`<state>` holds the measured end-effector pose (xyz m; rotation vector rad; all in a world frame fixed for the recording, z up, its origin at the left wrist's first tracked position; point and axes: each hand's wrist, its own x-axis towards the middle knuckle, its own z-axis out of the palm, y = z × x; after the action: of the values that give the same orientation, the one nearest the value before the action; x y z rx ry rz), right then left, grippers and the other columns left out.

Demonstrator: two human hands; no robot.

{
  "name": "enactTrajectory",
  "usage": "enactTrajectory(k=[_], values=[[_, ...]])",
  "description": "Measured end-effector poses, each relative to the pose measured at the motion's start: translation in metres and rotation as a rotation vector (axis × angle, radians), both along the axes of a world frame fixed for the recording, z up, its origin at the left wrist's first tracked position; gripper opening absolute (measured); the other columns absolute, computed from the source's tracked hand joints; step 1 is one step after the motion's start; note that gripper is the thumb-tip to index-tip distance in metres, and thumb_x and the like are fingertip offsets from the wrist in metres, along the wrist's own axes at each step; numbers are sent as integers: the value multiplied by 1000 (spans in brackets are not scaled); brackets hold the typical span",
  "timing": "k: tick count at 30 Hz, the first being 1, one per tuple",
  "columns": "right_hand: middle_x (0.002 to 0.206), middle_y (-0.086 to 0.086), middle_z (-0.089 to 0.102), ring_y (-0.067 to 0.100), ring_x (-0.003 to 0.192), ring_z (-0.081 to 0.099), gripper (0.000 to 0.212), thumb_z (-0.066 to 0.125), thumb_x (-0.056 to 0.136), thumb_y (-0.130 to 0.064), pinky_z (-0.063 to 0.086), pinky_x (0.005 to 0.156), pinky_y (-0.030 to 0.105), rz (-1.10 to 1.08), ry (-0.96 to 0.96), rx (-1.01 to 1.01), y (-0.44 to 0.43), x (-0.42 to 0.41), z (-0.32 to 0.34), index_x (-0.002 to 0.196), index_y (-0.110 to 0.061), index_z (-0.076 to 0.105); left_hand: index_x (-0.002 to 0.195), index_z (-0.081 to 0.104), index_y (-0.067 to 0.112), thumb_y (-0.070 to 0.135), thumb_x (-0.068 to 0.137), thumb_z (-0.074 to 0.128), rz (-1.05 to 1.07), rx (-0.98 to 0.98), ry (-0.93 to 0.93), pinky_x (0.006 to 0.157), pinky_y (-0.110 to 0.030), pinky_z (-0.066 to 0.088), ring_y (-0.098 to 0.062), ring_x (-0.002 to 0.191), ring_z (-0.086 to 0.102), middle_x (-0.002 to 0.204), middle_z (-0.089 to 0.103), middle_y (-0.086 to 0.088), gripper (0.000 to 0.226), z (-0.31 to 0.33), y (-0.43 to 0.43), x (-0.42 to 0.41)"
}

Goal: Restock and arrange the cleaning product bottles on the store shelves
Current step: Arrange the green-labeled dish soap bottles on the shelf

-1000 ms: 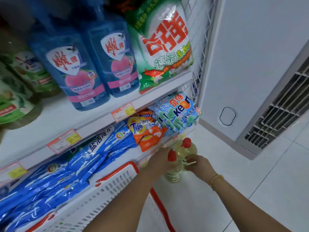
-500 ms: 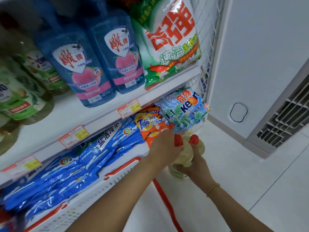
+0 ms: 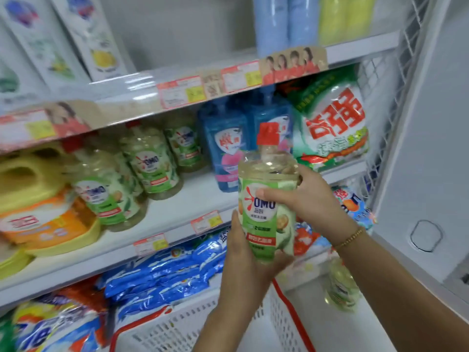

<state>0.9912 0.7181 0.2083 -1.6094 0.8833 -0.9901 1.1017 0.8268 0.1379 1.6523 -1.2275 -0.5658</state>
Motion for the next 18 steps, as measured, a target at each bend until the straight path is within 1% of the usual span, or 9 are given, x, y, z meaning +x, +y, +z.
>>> enactTrajectory(k=[2,4,7,10,12,14,15,17,18], values=[[82,-17,74,-1,78,69,37,90,56,-31,56,74,24,34,36,-5,7,27,5,87,-31,71,141,30,40,50,44,86,135,-17,10,88,-38,55,-7,111,60,125,57,10,113,-7,2,14],[81,-16,74,1,78,70,38,90,54,-36,57,76,27,67,76,9,10,52,6,87,-30,73,143,26,38,57,41,81,207,-9,0,88,-36,54,-4,110,58,127,55,11,118,-3,7,30],[82,-14,74,4,79,70,43,89,52,-44,58,78,31,88,111,39,12,84,8,89,-29,74,137,30,39,51,44,83,244,17,-41,84,-33,55,-5,104,60,122,57,10,109,12,12,55],[81,-11,74,7,78,71,30,86,59,-42,57,76,30,94,30,91,10,109,16,81,-27,72,128,36,36,41,47,87,245,50,-74,75,-28,53,-5,95,61,109,60,12,96,33,8,89],[85,-6,75,9,79,71,25,81,71,-36,57,74,27,115,5,121,5,122,21,89,-21,71,120,43,31,30,54,90,225,80,-5,73,-25,52,-4,88,64,101,64,13,81,48,2,108],[95,-2,73,7,80,69,24,72,83,-22,55,69,18,204,-53,148,1,129,23,105,-14,67,102,53,30,17,66,86,180,70,136,70,-21,54,-2,76,67,86,71,14,51,55,-7,124],[101,-1,72,5,84,68,26,68,86,-15,53,69,15,263,-97,154,-1,131,21,112,-14,64,97,56,29,10,71,82,160,46,203,67,-16,53,0,74,68,82,72,14,42,56,-13,130],[105,-6,68,-2,89,65,30,64,88,-10,51,73,10,305,-119,120,-7,129,12,117,-18,60,104,60,25,8,74,80,161,-15,295,67,-13,52,-3,81,70,90,74,9,41,52,-29,141],[105,-8,67,-5,91,63,30,65,88,-12,50,75,10,278,-92,78,-11,126,4,117,-20,60,112,59,21,12,71,83,168,-40,320,69,-14,53,-6,86,70,97,74,5,48,51,-37,146]])
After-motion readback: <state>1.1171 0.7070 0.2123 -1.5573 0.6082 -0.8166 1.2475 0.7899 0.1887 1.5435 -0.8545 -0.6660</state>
